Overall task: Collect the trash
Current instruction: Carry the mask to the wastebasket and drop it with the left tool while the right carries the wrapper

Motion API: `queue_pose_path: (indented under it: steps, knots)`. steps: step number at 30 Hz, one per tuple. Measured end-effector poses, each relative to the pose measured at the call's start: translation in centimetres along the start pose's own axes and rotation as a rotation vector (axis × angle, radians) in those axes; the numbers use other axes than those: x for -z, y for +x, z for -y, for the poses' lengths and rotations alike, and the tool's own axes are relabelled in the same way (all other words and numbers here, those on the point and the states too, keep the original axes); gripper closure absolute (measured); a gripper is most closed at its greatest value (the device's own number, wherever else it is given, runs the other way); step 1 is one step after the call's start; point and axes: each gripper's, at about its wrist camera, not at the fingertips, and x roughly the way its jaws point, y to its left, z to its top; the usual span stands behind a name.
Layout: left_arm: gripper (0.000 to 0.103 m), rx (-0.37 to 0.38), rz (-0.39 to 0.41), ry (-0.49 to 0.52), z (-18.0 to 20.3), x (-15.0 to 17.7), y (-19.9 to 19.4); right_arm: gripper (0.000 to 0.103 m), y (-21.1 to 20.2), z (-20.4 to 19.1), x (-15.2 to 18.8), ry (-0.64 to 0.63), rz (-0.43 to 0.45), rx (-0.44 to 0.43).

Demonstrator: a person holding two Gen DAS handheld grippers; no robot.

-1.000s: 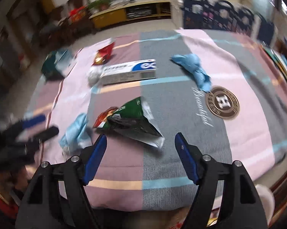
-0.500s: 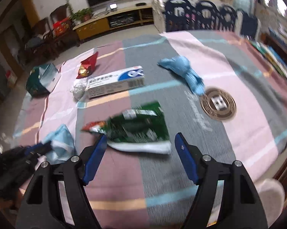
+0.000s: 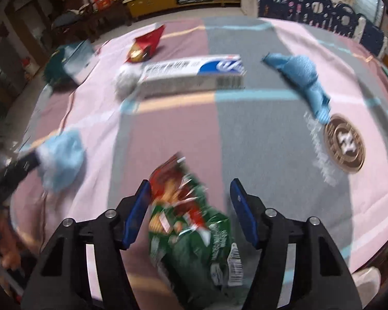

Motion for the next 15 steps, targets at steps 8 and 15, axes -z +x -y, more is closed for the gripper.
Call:
queue_pose_path:
  steps: [8, 15]
  knots:
    - [0.093, -0.012, 0.000, 0.025, 0.4, 0.1, 0.0, 0.056, -0.3, -2.8, 3.7, -0.100, -0.015, 0.026]
    - [0.096, -0.082, 0.076, 0.028, 0.0, 0.4, -1.4, 0.065, -5.6, -2.9, 4.1, -0.050, 0.113, 0.022]
